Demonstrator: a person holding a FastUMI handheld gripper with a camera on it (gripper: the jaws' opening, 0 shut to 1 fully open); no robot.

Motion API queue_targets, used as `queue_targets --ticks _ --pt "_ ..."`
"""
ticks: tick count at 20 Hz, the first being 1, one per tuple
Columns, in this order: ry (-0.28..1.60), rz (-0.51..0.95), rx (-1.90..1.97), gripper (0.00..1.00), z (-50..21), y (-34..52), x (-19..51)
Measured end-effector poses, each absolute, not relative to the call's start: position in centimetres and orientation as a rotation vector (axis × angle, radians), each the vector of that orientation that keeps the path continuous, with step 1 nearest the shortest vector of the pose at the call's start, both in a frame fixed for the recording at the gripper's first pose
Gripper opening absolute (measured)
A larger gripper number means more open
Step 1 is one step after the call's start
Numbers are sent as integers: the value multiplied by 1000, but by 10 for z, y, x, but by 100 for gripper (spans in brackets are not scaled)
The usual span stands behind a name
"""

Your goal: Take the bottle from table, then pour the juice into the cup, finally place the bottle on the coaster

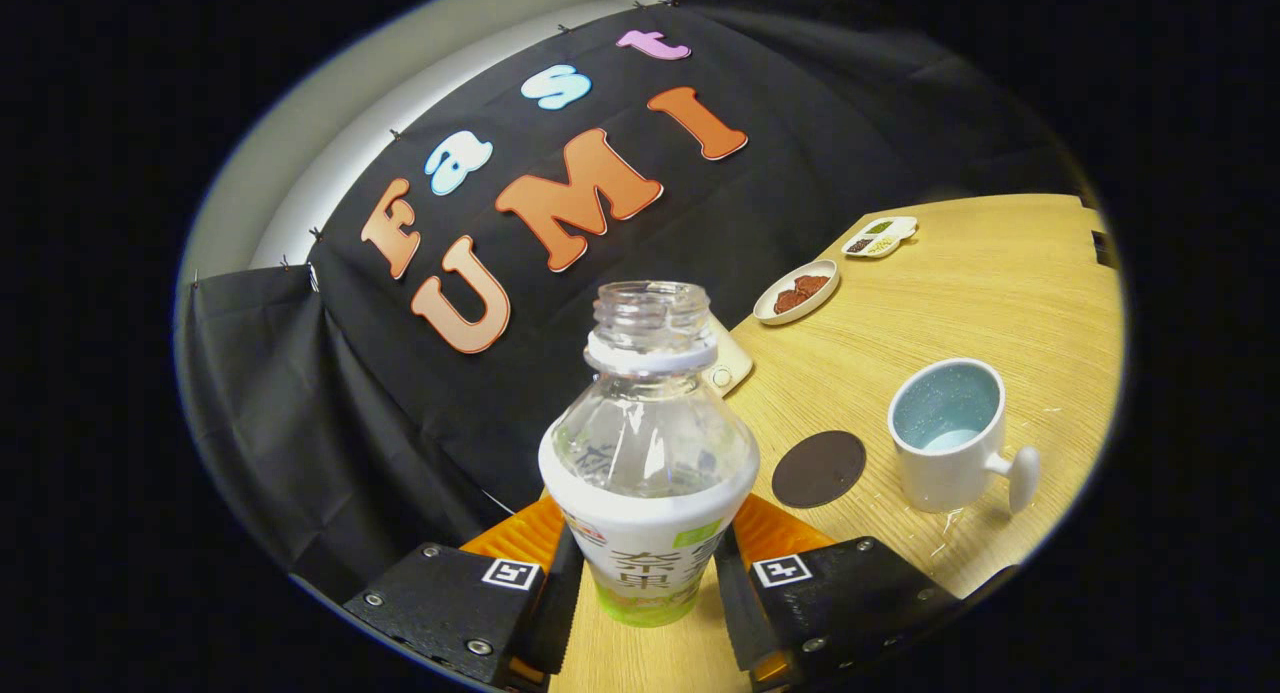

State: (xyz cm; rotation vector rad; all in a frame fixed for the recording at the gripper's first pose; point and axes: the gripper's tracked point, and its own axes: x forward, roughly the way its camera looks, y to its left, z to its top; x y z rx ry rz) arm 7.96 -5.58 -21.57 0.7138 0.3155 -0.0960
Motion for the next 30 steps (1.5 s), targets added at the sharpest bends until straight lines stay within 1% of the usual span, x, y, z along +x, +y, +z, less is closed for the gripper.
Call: queue_targets --ticks 7,8,12,13,14,16,23,30 --pt "362 -89 899 63 -220 -60 81" --pt "379 -88 915 61 -223 -58 82" --pt "362 -115 945 60 -229 -70 80" --pt "370 -121 948 60 -231 -72 79" --pt "383 -133 939 57 -237 -74 80" --pt "403 -168 907 57 -247 -82 77" --pt "285 -145 1170 57 -223 -87 86" --pt "287 -170 1295 57 -222 -88 93"
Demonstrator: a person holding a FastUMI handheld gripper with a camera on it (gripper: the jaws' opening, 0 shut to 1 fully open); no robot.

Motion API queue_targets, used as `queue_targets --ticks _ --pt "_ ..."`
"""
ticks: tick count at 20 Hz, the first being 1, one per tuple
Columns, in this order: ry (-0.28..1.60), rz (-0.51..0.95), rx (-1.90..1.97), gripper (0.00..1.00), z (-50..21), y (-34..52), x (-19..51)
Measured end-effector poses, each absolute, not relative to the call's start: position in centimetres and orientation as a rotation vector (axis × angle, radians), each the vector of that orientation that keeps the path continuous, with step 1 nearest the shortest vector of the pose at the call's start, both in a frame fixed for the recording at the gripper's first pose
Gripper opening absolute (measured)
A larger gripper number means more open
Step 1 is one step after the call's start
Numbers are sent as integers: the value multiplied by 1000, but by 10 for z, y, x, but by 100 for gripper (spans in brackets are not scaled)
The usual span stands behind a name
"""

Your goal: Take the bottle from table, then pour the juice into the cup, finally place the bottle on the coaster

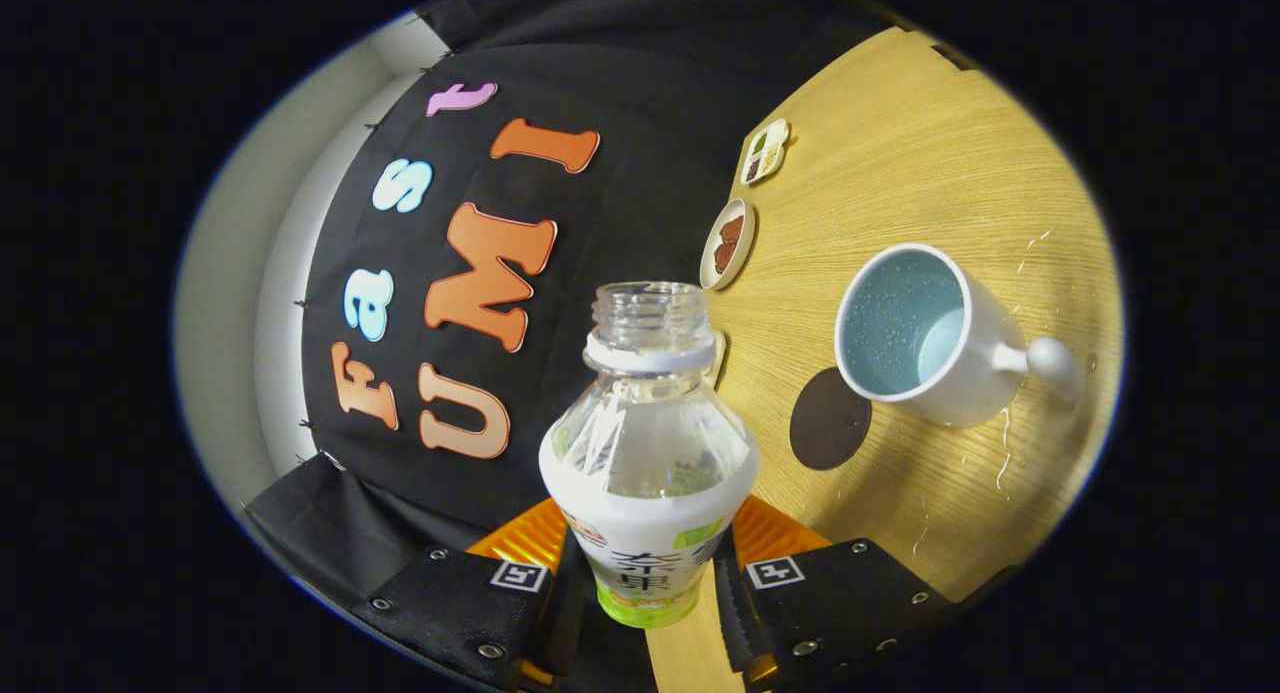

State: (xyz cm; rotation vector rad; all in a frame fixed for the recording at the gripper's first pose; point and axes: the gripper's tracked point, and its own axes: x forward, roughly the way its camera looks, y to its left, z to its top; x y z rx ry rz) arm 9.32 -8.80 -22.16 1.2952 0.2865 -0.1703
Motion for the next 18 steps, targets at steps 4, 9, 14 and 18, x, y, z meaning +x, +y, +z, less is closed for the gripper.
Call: queue_targets --ticks 4,9,14,18 --pt "272 -175 1397 57 -216 -87 98" --pt "269 -188 1498 57 -214 -87 97" --pt "255 -206 1564 57 -213 -91 97" --pt "261 -209 1591 57 -213 -93 99"
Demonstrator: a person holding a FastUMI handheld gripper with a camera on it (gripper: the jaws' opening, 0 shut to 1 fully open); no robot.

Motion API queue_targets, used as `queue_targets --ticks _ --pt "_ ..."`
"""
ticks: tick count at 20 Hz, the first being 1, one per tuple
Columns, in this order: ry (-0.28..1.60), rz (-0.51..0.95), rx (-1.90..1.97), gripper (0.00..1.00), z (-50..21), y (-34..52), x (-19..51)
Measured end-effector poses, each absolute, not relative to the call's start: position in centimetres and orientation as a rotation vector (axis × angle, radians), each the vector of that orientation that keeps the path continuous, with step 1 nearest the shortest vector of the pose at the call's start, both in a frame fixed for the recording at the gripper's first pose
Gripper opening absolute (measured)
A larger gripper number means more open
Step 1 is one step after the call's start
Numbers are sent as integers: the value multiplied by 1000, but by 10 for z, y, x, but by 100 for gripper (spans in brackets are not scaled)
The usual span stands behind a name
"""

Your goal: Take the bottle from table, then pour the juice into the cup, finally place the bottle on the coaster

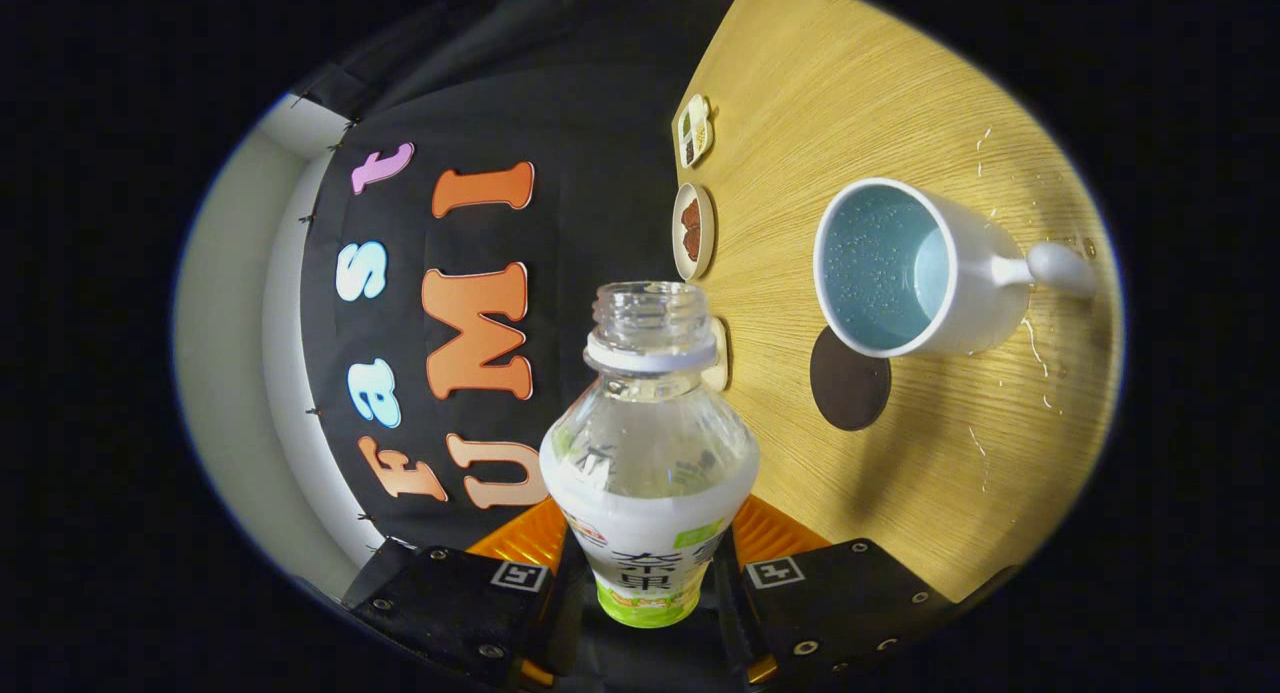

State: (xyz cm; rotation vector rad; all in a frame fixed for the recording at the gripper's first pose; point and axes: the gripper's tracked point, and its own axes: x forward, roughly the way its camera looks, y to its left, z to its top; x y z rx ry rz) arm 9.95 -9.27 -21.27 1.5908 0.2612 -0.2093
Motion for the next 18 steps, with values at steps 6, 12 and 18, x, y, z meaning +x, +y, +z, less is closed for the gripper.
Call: queue_targets --ticks 6,12,18 --pt "271 -217 1685 57 -215 -91 107" --pt "291 -236 1737 57 -217 -91 104" --pt "299 -242 1778 57 -217 -89 106"
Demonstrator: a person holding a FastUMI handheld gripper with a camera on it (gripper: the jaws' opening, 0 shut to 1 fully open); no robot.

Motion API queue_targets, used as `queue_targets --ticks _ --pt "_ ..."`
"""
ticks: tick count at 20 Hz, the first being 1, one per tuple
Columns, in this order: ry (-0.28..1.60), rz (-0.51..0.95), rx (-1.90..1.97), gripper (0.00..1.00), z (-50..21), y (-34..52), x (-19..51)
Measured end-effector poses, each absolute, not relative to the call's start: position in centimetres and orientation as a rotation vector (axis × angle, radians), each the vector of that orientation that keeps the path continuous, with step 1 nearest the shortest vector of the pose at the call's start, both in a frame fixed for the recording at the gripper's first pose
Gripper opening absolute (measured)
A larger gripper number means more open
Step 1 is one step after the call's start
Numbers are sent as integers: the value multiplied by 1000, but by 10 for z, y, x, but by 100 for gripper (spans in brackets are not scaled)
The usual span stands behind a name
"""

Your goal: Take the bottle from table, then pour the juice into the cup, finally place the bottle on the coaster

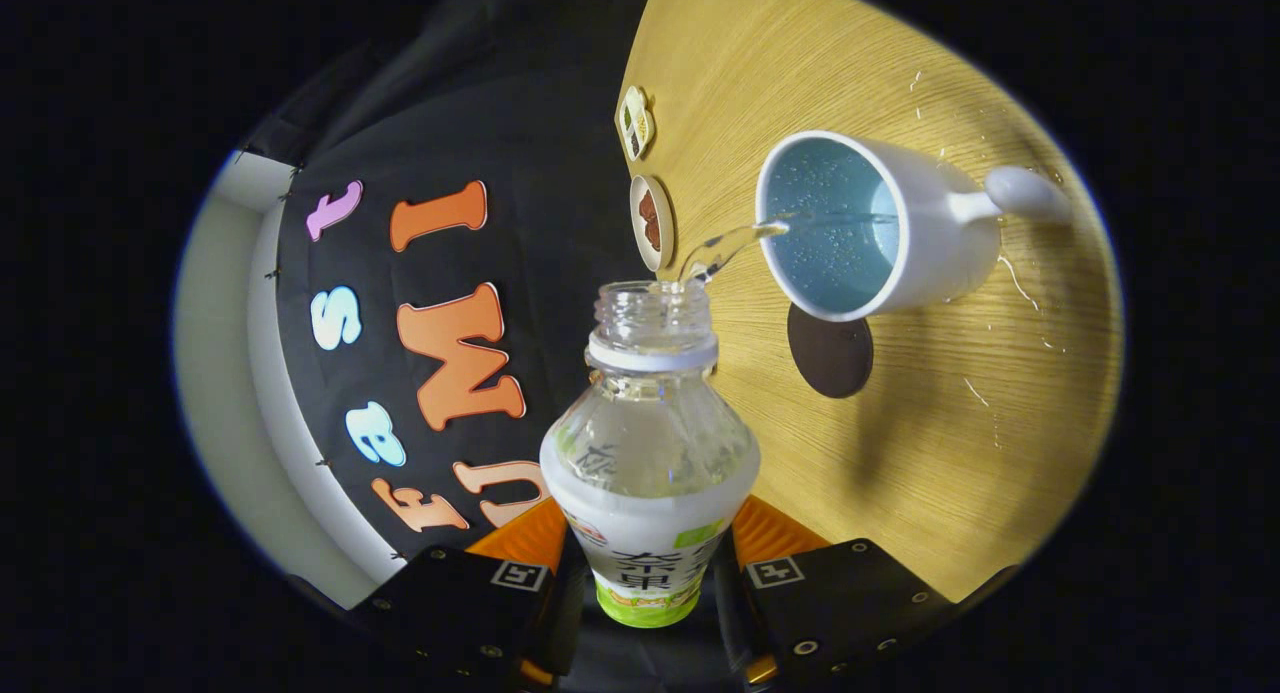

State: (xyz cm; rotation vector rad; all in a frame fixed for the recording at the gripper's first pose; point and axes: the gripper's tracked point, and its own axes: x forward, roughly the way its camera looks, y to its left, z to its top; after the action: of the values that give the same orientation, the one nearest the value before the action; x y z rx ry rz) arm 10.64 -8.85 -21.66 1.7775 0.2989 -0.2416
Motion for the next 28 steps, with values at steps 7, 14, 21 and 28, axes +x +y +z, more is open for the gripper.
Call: queue_targets --ticks 7,14,21,28 --pt "309 -246 1825 57 -219 -86 110" --pt "309 -264 1852 57 -220 -91 110" --pt "313 -261 1877 57 -214 -89 111" --pt "292 -243 1924 57 -204 -90 115"
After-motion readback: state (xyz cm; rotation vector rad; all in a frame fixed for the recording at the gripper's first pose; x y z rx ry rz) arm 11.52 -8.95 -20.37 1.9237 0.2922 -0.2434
